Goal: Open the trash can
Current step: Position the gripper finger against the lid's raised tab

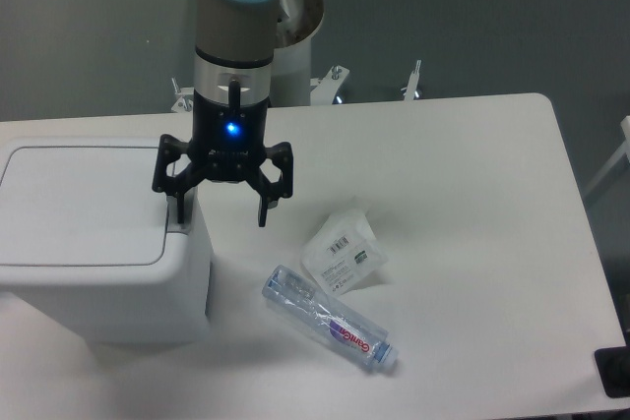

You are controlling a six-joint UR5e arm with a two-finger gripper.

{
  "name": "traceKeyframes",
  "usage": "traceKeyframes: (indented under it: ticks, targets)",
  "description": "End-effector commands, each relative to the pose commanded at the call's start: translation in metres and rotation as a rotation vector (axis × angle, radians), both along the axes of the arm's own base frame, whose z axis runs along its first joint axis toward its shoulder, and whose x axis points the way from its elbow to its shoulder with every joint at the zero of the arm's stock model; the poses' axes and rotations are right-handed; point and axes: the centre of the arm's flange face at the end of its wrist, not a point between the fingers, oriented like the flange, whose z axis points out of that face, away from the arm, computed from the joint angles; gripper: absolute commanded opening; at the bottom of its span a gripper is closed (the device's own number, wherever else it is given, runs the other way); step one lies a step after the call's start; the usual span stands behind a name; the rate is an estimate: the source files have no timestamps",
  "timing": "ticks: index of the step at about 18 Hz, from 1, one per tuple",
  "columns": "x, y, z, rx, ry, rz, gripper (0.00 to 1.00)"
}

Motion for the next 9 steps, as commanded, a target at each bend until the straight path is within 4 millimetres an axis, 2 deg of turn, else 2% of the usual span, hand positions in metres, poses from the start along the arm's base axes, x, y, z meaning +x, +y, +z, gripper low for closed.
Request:
traceKeyframes:
  ticks: [9]
  targets:
    - [0.0009,0.0027,-0.0015,0.023,-0.032,-0.018,1.00]
